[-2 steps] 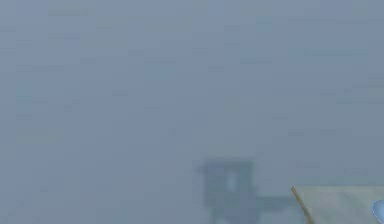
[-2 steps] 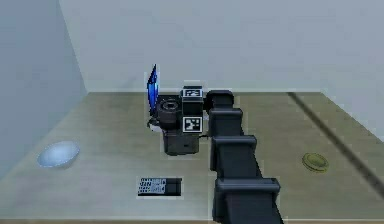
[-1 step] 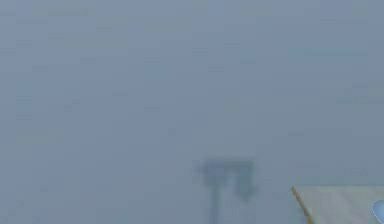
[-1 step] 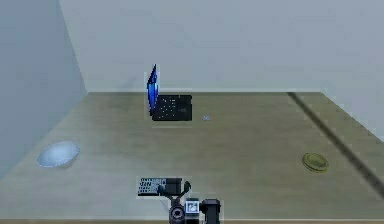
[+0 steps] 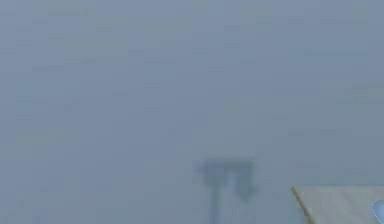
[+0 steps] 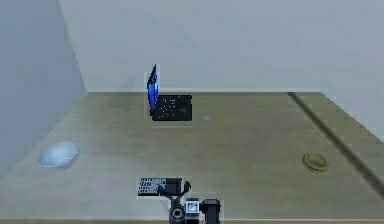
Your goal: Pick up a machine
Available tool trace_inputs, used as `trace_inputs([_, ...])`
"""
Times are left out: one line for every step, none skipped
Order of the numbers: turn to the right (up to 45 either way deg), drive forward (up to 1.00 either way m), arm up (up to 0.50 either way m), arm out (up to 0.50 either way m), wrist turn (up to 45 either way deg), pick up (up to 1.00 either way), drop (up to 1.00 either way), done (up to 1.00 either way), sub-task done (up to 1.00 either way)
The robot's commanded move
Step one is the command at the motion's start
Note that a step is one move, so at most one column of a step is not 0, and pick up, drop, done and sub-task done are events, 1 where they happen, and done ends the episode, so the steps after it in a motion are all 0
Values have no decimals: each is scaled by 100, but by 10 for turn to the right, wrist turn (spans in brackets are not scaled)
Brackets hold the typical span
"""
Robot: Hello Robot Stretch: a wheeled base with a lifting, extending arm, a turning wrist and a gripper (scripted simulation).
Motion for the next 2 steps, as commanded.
trace_inputs([0,0,10,0,0,0,0,0,0])
trace_inputs([0,0,0,0,0,0,0,100,0])
